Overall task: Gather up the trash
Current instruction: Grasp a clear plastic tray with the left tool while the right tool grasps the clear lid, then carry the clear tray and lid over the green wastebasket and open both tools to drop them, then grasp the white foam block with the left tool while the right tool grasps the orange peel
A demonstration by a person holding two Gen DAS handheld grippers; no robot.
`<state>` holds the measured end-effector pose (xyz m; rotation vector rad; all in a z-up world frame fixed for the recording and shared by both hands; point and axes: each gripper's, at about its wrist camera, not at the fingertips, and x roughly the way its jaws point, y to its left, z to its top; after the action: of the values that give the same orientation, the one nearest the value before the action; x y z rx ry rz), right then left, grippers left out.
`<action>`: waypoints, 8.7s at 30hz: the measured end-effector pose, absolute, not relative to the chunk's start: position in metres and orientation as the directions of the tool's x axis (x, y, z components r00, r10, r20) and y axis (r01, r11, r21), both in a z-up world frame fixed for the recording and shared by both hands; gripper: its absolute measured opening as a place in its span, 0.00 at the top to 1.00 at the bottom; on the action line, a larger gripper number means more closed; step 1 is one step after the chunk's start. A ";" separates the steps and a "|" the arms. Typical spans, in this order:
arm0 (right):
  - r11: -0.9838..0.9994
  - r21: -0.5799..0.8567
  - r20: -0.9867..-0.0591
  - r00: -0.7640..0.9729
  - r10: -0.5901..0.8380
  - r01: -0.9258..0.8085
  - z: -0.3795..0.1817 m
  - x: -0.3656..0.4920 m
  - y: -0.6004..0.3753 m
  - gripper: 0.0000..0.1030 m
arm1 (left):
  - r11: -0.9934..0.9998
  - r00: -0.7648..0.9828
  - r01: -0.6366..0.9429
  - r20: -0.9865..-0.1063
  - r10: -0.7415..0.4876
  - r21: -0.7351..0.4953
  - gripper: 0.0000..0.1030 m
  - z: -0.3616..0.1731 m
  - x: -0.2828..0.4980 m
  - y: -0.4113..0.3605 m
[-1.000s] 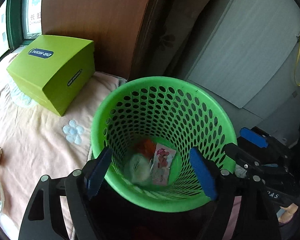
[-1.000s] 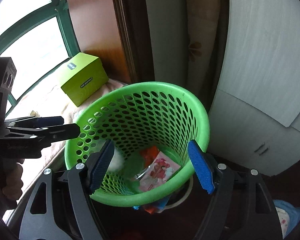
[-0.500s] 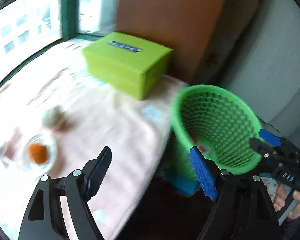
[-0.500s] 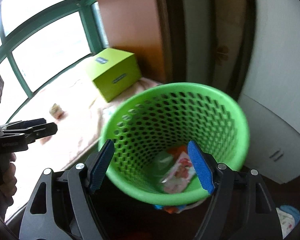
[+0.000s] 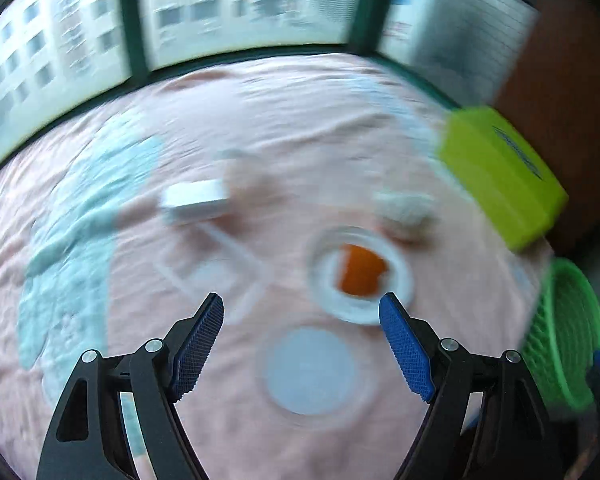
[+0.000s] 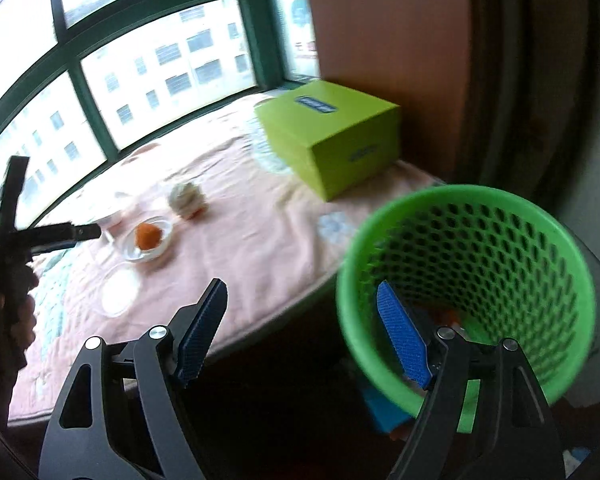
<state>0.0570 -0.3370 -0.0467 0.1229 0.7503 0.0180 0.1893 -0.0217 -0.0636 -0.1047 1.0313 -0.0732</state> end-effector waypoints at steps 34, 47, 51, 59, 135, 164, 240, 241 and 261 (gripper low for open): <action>0.944 0.160 -0.751 0.584 0.307 -0.290 -0.095 0.100 -0.214 0.22 | 0.933 0.343 -0.286 -0.932 -0.114 -0.219 0.43 -0.126 0.242 0.053; 0.908 0.123 -0.788 0.517 0.334 -0.400 -0.128 0.128 -0.137 0.11 | 0.945 0.375 -0.216 -0.915 -0.151 -0.244 0.46 -0.105 0.196 0.092; 0.907 0.101 -0.806 0.501 0.316 -0.409 -0.139 0.139 -0.120 0.08 | 0.945 0.381 -0.211 -0.911 -0.156 -0.250 0.46 -0.101 0.189 0.103; 0.912 0.054 -0.817 0.507 0.274 -0.406 -0.152 0.156 -0.100 0.05 | 0.943 0.392 -0.202 -0.904 -0.169 -0.264 0.47 -0.098 0.180 0.114; 0.936 0.061 -0.698 0.685 -0.207 0.346 -0.051 0.021 -0.489 0.08 | 0.803 0.277 0.494 -0.816 -0.508 -0.333 0.47 -0.009 0.154 -0.264; 0.923 0.157 -0.637 0.750 -0.178 0.352 -0.037 -0.035 -0.497 0.08 | 0.677 0.195 0.674 -0.814 -0.548 -0.295 0.29 -0.031 0.111 -0.362; 0.941 0.176 -0.736 0.596 0.321 -0.290 -0.080 0.184 -0.196 0.33 | 0.995 0.444 -0.067 -0.895 -0.034 -0.071 0.39 -0.119 0.298 0.059; 0.938 0.176 -0.738 0.591 0.326 -0.297 -0.082 0.187 -0.192 0.34 | 0.995 0.450 -0.065 -0.892 -0.037 -0.073 0.39 -0.116 0.294 0.061; 0.906 0.085 -0.810 0.501 0.305 -0.415 -0.124 0.243 -0.146 0.51 | 0.993 0.518 -0.036 -0.852 -0.079 -0.114 0.39 -0.076 0.243 0.092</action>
<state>0.2433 -0.1456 -0.1244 -0.1268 0.9518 0.4370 0.2427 0.0920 -0.0760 -0.1225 1.0271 -0.0261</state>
